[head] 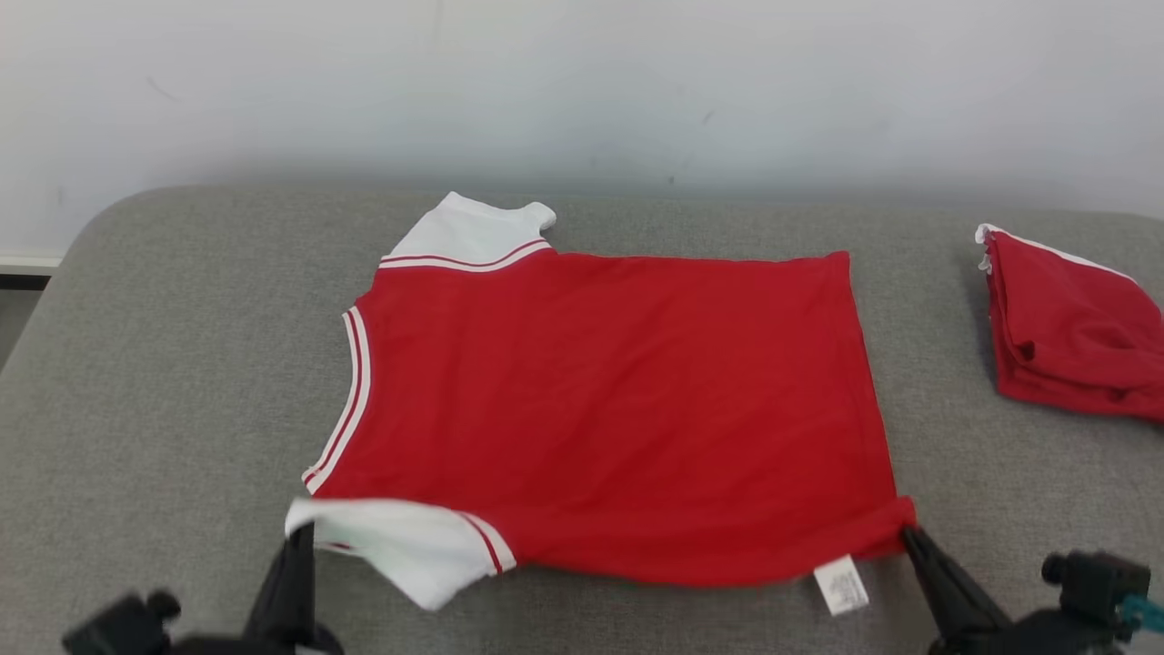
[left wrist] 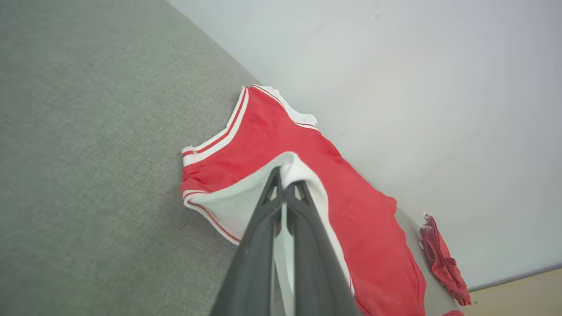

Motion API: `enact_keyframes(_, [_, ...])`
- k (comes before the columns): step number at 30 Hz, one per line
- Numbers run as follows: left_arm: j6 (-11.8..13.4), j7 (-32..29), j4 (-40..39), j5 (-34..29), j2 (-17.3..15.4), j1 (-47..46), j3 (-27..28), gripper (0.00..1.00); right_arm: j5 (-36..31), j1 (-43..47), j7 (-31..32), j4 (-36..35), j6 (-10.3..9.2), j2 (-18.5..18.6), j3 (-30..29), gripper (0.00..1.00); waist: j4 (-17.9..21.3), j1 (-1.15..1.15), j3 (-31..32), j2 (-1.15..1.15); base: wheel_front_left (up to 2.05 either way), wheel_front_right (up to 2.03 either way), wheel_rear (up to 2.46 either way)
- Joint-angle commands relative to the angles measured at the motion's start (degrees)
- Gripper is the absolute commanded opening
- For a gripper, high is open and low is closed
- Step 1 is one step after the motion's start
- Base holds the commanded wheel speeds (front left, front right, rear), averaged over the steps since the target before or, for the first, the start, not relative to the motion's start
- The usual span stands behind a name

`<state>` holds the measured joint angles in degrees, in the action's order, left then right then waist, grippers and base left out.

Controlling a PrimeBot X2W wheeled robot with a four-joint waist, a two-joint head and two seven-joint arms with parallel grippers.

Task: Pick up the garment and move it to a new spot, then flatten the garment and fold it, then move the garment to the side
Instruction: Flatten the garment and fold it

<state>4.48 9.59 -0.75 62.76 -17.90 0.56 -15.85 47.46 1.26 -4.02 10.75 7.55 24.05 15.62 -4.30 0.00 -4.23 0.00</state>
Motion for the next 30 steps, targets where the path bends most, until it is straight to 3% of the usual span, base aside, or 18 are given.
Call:
enact_keyframes(1, [-0.48, -1.21, 1.48, -0.53, -0.5, -3.4, -0.06, 0.0, -0.23, -2.19, 1.02, 0.45, -0.12, -0.6, -0.67, 0.0, 0.35, 0.0, -0.46, 0.0, 0.0, 0.0, 0.0])
enact_keyframes(7, [-1.8, -5.72, 9.05, 0.66, -0.46, -15.02, -0.63, 0.0, -1.23, -10.57, 4.62, 3.6, -0.12, -1.6, -1.87, 0.0, 1.39, 0.0, -2.9, 0.0, 0.0, 0.0, 0.0])
enact_keyframes(13, [-3.89, -9.07, 22.13, 0.99, 0.38, -27.51, -1.42, 0.0, -3.03, -20.78, 6.56, 12.28, -0.12, -3.34, -1.23, 0.0, 2.87, 0.0, -6.23, 0.0, 0.0, 0.0, 0.0])
enact_keyframes(23, [-8.1, -7.55, 40.46, -1.97, 2.01, -38.85, -3.61, 0.0, -2.97, -29.43, 2.82, 22.94, -0.12, -5.64, 4.42, 0.0, 4.27, 0.0, -8.76, 0.0, 0.0, 0.0, 0.0])
enact_keyframes(24, [-8.25, -6.92, 41.75, -2.69, 2.01, -39.31, -4.12, 0.5, -2.76, -29.61, 2.25, 23.56, -0.12, -5.58, 5.0, 0.08, 4.28, 0.0, -8.58, 0.0, 0.0, 0.0, 0.0])
enact_keyframes(25, [-8.55, -6.14, 42.95, -3.32, 1.99, -39.57, -4.55, 1.0, -2.64, -29.79, 1.56, 24.28, -0.12, -5.5, 5.63, 0.32, 4.28, 0.0, -8.26, 0.0, 0.0, 0.0, 0.0])
enact_keyframes(26, [-8.84, -5.15, 44.17, -3.98, 2.14, -39.82, -4.95, 1.0, -2.56, -29.93, 0.64, 24.85, -0.12, -5.44, 6.18, 0.47, 4.27, 0.0, -7.88, 0.0, 0.0, 0.0, 0.0])
enact_keyframes(27, [-9.18, -4.25, 45.02, -4.53, 2.3, -39.94, -5.29, 1.0, -2.16, -29.82, -0.21, 25.32, -0.12, -5.45, 6.45, 0.99, 4.21, 0.0, -7.43, 0.0, 0.0, 0.0, 0.0])
enact_keyframes(30, [-9.97, -1.01, 47.25, -6.16, 2.17, -39.21, -6.44, 1.0, -1.29, -28.52, -2.8, 26.69, -0.12, -5.34, 7.15, 1.0, 3.86, 0.0, -5.56, 0.0, 0.0, 0.0, 0.0])
